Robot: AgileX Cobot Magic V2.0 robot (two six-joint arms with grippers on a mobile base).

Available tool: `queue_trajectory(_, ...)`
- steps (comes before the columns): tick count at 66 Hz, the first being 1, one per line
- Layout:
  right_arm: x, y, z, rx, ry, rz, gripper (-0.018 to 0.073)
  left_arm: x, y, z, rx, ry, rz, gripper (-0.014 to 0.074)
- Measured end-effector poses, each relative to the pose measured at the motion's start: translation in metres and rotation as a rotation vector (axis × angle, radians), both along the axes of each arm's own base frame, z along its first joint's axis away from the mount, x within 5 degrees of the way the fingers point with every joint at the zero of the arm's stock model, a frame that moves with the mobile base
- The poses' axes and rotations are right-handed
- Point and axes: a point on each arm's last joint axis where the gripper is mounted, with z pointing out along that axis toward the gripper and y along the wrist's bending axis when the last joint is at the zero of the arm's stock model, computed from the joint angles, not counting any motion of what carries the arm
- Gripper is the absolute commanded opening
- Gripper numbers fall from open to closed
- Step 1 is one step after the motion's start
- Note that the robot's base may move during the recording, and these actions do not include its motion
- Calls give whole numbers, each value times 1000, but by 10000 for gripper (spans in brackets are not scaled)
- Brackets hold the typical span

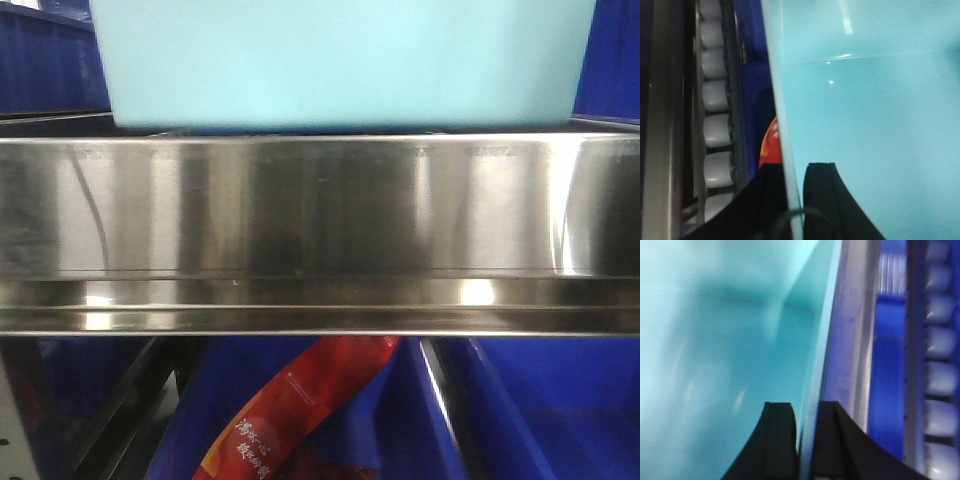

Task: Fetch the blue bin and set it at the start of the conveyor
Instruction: 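Lift the bin with both grippers and pull it off the shelf, then hold the bin in both grippers and back away from the rack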

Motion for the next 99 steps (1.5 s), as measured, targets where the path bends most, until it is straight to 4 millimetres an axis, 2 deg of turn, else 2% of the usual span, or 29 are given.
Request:
queue_trajectory(19, -54, -7, 68, 43, -189, 0, -153, -52, 1, 67, -52, -144, -38, -111)
queue_trajectory(31, -80, -10, 91, 72, -252, 5, -153, -81, 6, 94, -76, -203, -52, -111)
queue_trajectory(38, -87, -10, 97, 83, -273, 7, -153, -90, 10, 103, -86, -229, -53, -111)
queue_trajectory(99, -89, -10, 98, 90, -266, 11, -153, -93, 11, 104, -79, -224, -51, -111)
